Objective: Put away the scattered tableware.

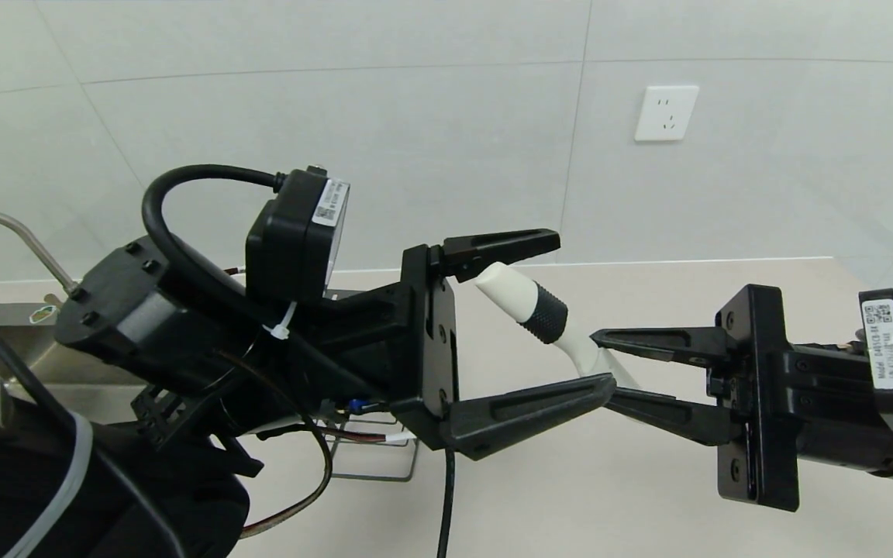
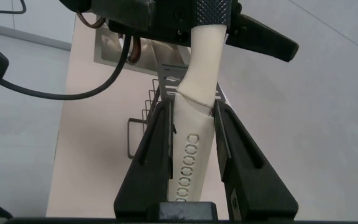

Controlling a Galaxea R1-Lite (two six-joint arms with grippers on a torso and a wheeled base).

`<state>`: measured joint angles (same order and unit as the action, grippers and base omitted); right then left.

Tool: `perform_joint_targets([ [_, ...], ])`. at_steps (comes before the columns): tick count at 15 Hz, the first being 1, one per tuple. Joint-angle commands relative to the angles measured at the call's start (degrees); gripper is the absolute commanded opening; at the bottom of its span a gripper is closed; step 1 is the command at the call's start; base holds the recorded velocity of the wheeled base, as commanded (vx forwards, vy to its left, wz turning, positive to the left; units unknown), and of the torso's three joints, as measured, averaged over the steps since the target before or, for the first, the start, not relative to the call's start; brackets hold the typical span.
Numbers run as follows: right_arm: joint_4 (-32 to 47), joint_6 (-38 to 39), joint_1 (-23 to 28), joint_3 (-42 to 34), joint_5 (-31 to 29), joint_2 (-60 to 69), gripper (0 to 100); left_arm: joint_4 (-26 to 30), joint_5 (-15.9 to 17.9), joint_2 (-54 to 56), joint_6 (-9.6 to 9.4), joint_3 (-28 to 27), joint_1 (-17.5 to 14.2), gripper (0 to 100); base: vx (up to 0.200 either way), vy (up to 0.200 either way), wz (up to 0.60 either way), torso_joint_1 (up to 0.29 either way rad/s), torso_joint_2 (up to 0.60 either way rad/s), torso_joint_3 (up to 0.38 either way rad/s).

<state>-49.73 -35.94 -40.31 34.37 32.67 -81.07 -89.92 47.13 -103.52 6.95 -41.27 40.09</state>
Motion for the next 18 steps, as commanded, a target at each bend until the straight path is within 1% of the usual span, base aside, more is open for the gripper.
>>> perform_joint_targets([
  [1, -0.02, -0.01, -0.03, 0.00, 0.02, -0.06, 0, -0.08, -0.02, -0.10, -0.01, -0.48, -0.02, 100, 0.000, 0.000, 0.00, 0.000, 0.00, 0.000],
  [3, -0.02, -0.01, -0.03, 0.00, 0.02, -0.06, 0, -0.08, 0.07, -0.36, -0.01, -0.48, -0.02, 100, 0.000, 0.000, 0.00, 0.000, 0.00, 0.000],
  [4, -0.20, -0.01, -0.03, 0.00, 0.11, -0.06, 0, -0.08, -0.02, -0.45, -0.01, -0.48, 0.16, 0, 0.000, 0.000, 0.00, 0.000, 0.00, 0.000],
  [9, -0.72, 0.08, 0.24, -0.18, 0.55, 0.03, 0, -0.08, -0.02, -0.36, -0.01, -0.48, 0.51, 0, 0.000, 0.000, 0.00, 0.000, 0.00, 0.000],
  [10, -0.72, 0.17, 0.76, -0.44, 0.73, 0.03, 100, -0.08, -0.02, -0.19, -0.01, -0.48, 0.51, 0, 0.000, 0.000, 0.00, 0.000, 0.00, 0.000],
  [12, -0.72, 0.25, 0.85, -2.29, 0.73, 0.03, 100, -0.08, -0.28, -0.19, -0.01, -0.48, 0.51, 0, 0.000, 0.000, 0.00, 0.000, 0.00, 0.000],
  [14, -0.72, 0.17, 0.76, -3.52, 0.73, 0.21, 100, -0.08, -2.66, -0.54, -0.01, -0.40, 0.51, 0, 0.000, 0.000, 0.00, 0.000, 0.00, 0.000],
  [16, -0.72, 0.25, 0.76, -4.31, 0.64, 1.44, 100, -0.08, -3.45, -0.72, -0.09, -0.04, 0.33, 0, 0.000, 0.000, 0.00, 0.000, 0.00, 0.000],
  [17, -0.72, 0.69, 0.76, -5.10, 0.46, 2.32, 100, -0.08, -4.77, -0.45, -0.01, 0.40, 0.25, 0, 0.000, 0.000, 0.00, 0.000, 0.00, 0.000],
  [18, -1.16, 4.82, 0.94, -6.86, 0.20, 3.72, 100, -0.08, -7.58, 0.08, 0.35, 1.45, 0.16, 0, 0.000, 0.000, 0.00, 0.000, 0.00, 0.000],
])
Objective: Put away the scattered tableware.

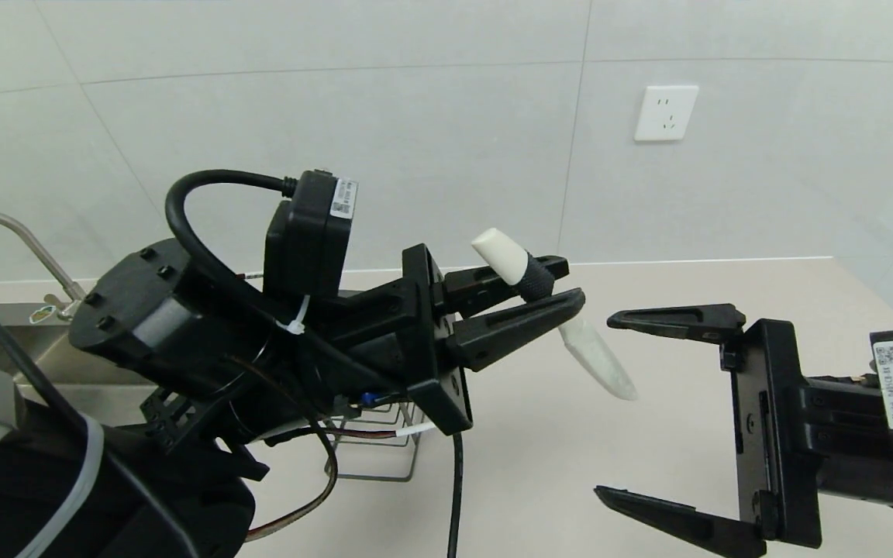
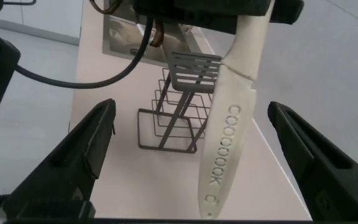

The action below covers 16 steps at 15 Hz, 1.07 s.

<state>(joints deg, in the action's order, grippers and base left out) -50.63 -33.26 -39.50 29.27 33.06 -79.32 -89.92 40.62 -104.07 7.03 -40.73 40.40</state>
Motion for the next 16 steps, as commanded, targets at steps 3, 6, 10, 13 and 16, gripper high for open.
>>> perform_joint_targets([
  [3, -2.90, 8.29, 4.25, -6.15, -3.27, 6.46, 100, -0.08, -3.18, 3.61, 2.99, 4.25, -2.08, 0, 0.000, 0.000, 0.00, 0.000, 0.00, 0.000],
  [6, -2.37, 8.21, 9.79, -13.71, -3.44, 14.02, 0, 5.37, -3.18, 9.15, 2.72, 7.24, -5.86, 0, 0.000, 0.000, 0.00, 0.000, 0.00, 0.000],
  [10, 1.32, 8.03, 23.77, -22.85, -3.53, 28.79, 0, 18.73, -3.18, 20.49, 0.44, 9.62, -9.99, 0, 0.000, 0.000, 0.00, 0.000, 0.00, 0.000],
  [13, 2.38, 8.21, 33.87, -27.86, -3.62, 44.43, 0, 37.97, -3.18, 30.24, -9.23, 8.12, -13.77, 0, 0.000, 0.000, 0.00, 0.000, 0.00, 0.000],
  [16, 9.32, 10.67, 40.29, -28.74, -3.53, 58.67, 0, 50.37, -3.18, 35.08, -13.89, 3.46, -14.03, 0, 0.000, 0.000, 0.00, 0.000, 0.00, 0.000],
])
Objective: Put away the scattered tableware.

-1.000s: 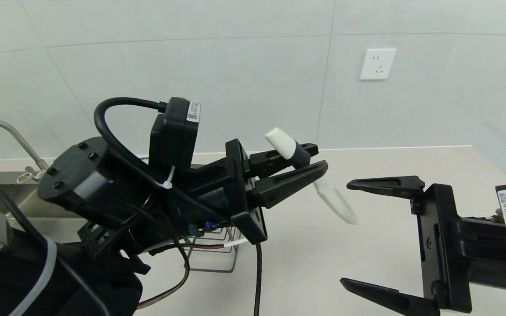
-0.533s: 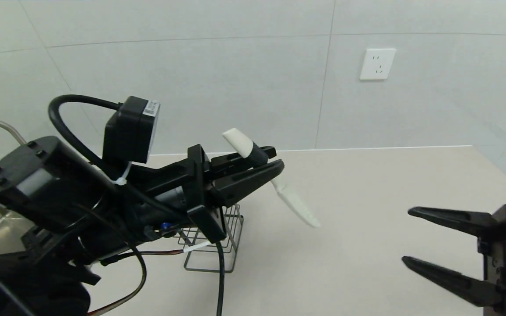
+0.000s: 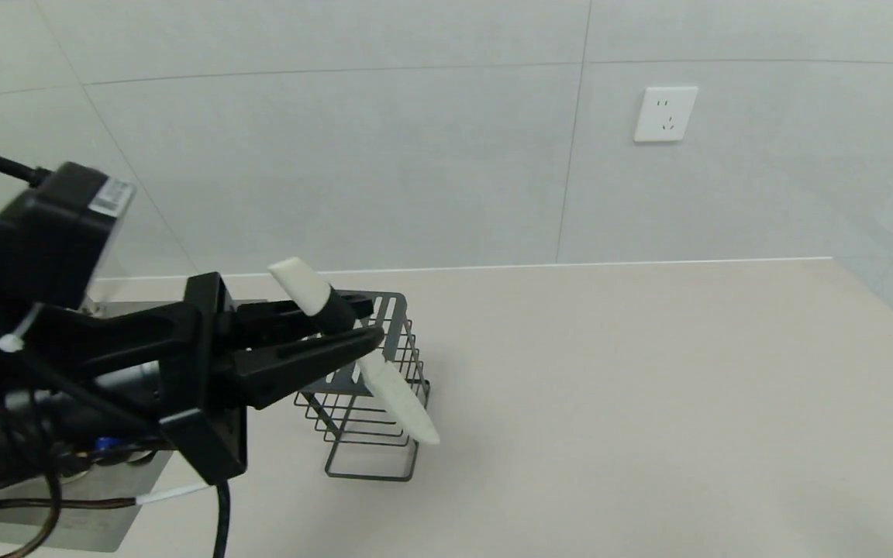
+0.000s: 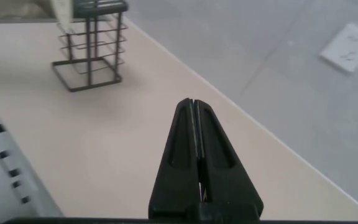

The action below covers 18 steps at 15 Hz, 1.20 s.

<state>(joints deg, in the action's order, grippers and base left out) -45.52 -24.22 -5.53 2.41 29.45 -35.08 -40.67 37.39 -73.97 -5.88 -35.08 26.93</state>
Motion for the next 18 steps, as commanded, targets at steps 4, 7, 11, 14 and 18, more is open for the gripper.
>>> perform_joint_targets([
  [4, 21.09, 2.60, 6.68, -2.33, 0.87, 32.62, 0, 1.64, 0.93, 2.34, -6.78, -6.75, -4.78, 0, 0.000, 0.000, 0.00, 0.000, 0.00, 0.000],
  [7, 25.30, 2.60, 5.27, -2.41, 1.66, 35.08, 0, 1.73, 4.45, 0.58, -11.17, -7.81, -6.01, 0, 0.000, 0.000, 0.00, 0.000, 0.00, 0.000],
  [11, 42.44, 12.88, 5.36, -2.41, -20.93, 35.08, 0, 5.69, 4.62, 0.06, -15.92, -10.88, -10.67, 0, 0.000, 0.000, 0.00, 0.000, 0.00, 0.000],
  [14, 45.17, 21.50, 5.36, -2.41, -26.73, 35.08, 0, 10.61, 6.73, -0.30, -17.42, -15.98, -11.72, 0, 0.000, 0.000, 0.00, 0.000, 0.00, 0.000],
  [18, 45.34, 23.08, 5.36, -2.41, -27.26, 35.08, 0, 22.39, 13.59, -1.53, -23.30, -21.43, -11.64, 0, 0.000, 0.000, 0.00, 0.000, 0.00, 0.000],
])
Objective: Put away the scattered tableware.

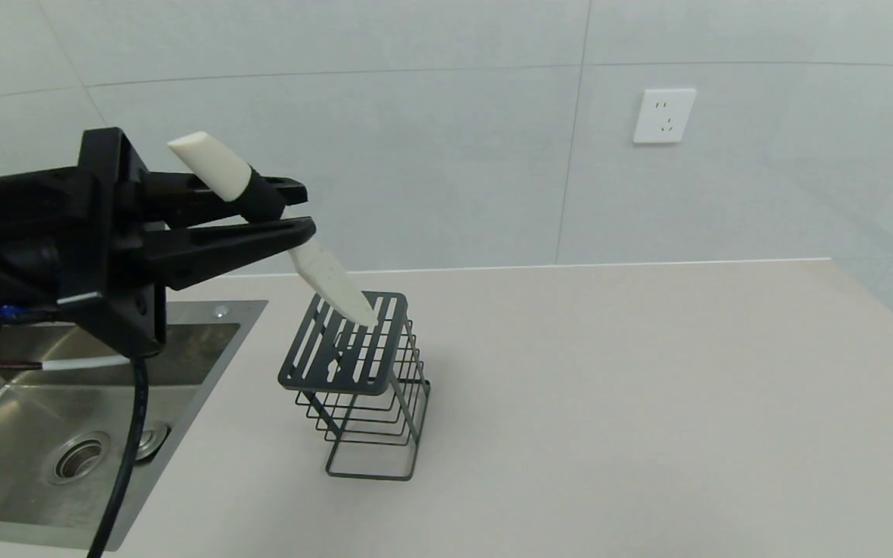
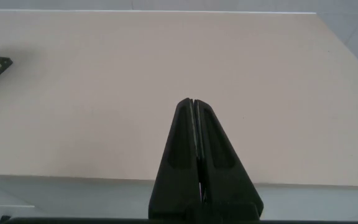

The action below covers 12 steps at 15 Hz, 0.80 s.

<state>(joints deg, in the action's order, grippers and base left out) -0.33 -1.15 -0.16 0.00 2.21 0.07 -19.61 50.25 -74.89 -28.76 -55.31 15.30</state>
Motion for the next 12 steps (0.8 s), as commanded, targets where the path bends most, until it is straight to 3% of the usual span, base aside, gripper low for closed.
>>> perform_joint_targets([
  [1, 0.15, 0.09, -0.02, 0.00, -0.10, -0.07, 0, 1.60, 1.17, -0.87, -1.13, -1.20, -0.01, 0, 0.000, 0.000, 0.00, 0.000, 0.00, 0.000],
  [3, 0.15, 0.00, -0.02, 0.00, -0.71, -0.07, 0, 1.60, 2.31, -2.11, -1.83, -1.38, -0.01, 0, 0.000, 0.000, 0.00, 0.000, 0.00, 0.000],
  [5, 0.15, 0.09, -0.02, 0.00, -1.15, -0.07, 0, 1.68, 2.40, -4.92, -4.64, -2.79, -0.18, 0, 0.000, 0.000, 0.00, 0.000, 0.00, 0.000],
  [8, 0.15, 0.18, 0.07, 0.00, -1.15, -0.07, 0, 1.77, 2.40, -7.73, -5.87, -4.63, -0.97, 0, 0.000, 0.000, 0.00, 0.000, 0.00, 0.000],
  [9, 0.15, 0.18, 0.07, 0.00, -1.15, -0.07, 0, 1.77, 2.31, -8.08, -6.13, -4.72, -1.41, 0, 0.000, 0.000, 0.00, 0.000, 0.00, 0.000],
  [11, 0.15, 0.09, 0.07, 0.00, -1.15, -0.07, 0, 2.04, 2.31, -10.02, -8.86, -7.01, -4.31, 0, 0.000, 0.000, 0.00, 0.000, 0.00, 0.000],
  [12, 0.15, 0.18, 0.07, 0.00, -1.15, -0.07, 0, 3.27, 2.31, -10.10, -9.04, -7.45, -4.40, 0, 0.000, 0.000, 0.00, 0.000, 0.00, 0.000],
])
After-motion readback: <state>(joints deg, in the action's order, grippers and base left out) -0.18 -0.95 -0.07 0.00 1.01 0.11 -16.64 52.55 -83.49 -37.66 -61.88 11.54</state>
